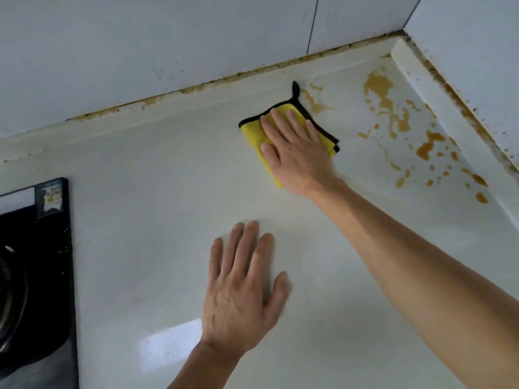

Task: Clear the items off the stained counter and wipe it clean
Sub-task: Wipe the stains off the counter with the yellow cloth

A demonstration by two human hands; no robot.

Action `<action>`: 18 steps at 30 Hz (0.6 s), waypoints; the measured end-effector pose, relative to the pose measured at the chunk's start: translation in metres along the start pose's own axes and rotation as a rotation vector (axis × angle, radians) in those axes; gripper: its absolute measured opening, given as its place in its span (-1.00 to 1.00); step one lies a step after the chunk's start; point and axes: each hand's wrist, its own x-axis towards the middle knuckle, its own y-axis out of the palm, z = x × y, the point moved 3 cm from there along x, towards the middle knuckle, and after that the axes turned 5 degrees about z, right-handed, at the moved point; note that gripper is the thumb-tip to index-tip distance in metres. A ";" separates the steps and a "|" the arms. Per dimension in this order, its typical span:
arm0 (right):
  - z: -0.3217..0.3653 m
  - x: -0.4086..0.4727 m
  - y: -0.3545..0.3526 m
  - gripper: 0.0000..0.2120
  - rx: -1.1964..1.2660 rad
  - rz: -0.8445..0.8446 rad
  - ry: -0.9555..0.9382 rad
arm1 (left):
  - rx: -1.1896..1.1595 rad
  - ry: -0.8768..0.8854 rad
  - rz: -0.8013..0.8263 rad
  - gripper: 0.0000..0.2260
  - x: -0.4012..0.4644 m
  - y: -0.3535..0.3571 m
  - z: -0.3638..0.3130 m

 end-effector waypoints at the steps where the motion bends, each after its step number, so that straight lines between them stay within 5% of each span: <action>1: -0.013 0.001 -0.003 -0.43 0.013 0.011 0.036 | 0.002 -0.001 -0.002 -0.44 0.000 0.000 0.000; 8: -0.012 -0.058 0.001 -0.39 -0.006 -0.020 0.009 | 0.003 -0.017 -0.004 -0.45 0.000 -0.002 -0.002; 13: 0.037 -0.008 0.000 -0.41 -0.045 0.033 -0.255 | -0.024 -0.009 -0.024 -0.45 -0.001 -0.003 0.000; 18: 0.020 0.046 -0.009 -0.41 0.013 0.023 -0.182 | -0.026 -0.005 -0.028 -0.45 0.000 -0.003 0.000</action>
